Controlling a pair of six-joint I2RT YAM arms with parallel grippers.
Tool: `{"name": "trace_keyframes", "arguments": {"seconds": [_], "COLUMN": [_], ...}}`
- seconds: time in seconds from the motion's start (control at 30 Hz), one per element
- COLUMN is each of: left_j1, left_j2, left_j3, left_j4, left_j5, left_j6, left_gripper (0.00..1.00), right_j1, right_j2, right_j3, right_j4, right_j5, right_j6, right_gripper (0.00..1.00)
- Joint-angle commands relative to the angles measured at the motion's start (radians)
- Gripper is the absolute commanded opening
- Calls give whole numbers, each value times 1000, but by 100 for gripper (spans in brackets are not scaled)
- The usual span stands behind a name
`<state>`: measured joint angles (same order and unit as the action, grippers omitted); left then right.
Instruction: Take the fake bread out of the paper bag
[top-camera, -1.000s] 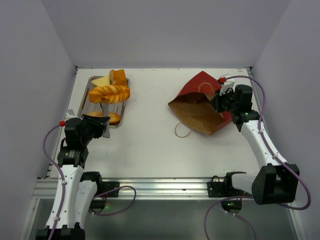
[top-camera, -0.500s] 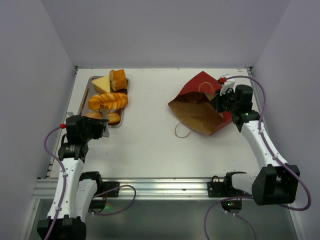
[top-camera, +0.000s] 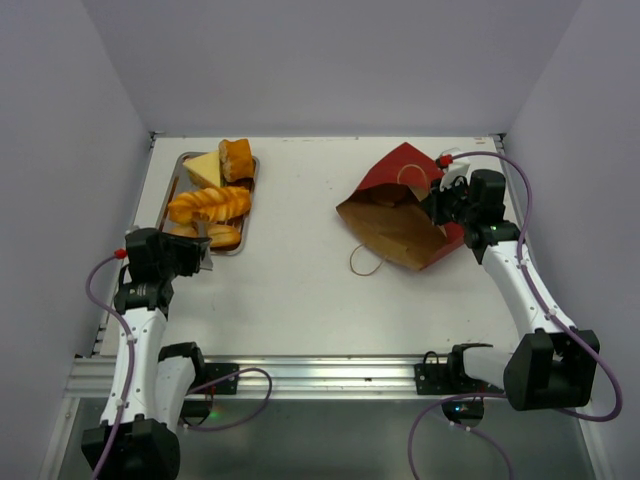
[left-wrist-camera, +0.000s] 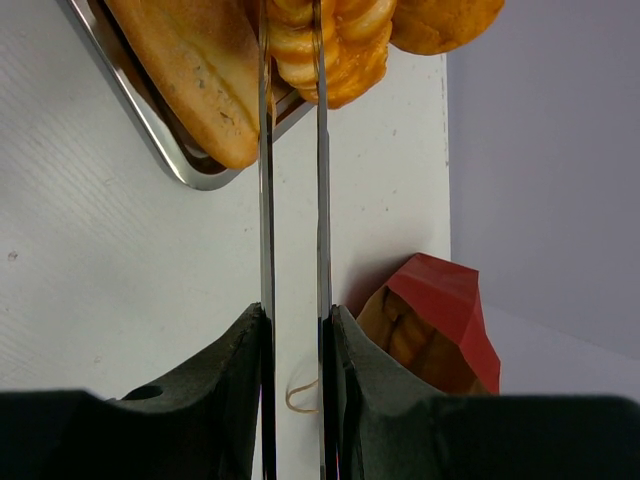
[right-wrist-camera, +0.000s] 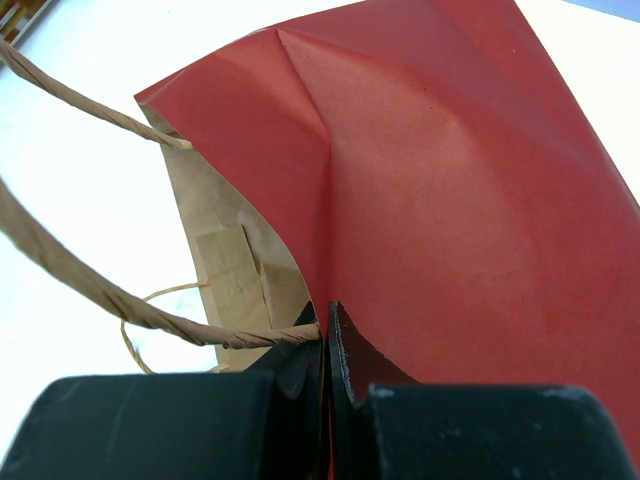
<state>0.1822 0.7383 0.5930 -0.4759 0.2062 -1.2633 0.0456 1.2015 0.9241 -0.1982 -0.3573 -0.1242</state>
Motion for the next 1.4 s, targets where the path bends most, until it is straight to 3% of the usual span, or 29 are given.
{"name": "trace_keyframes", "arguments": {"seconds": [0.0, 0.4, 0.73, 0.93, 1.0, 1.13, 1.23, 1.37], "left_j1": [17, 25, 31, 30, 31, 14, -62, -293], "left_j2": [12, 21, 19, 15, 15, 70, 133, 206], "left_j3": [25, 41, 68, 77, 76, 70, 83, 82], "left_j4": [92, 100, 91, 112, 158, 264, 322, 430], "left_j5": [35, 50, 62, 110, 143, 330, 406, 417], "left_j6": [7, 5, 2, -1, 1, 45, 105, 137], "left_gripper": [20, 44, 46, 40, 34, 23, 19, 18], "right_j1": [5, 4, 4, 4, 4, 4, 4, 4], "right_j2": [-19, -17, -16, -16, -16, -14, -11, -7], "right_j3": [4, 4, 5, 7, 7, 15, 22, 35], "right_j4": [2, 0, 0, -3, -6, -21, -35, -55], "right_j5": [-6, -6, -6, -12, -15, -29, -45, -69], "right_j6": [-2, -2, -2, -2, -5, -23, -40, -67], "right_gripper": [0, 0, 0, 0, 0, 0, 0, 0]}}
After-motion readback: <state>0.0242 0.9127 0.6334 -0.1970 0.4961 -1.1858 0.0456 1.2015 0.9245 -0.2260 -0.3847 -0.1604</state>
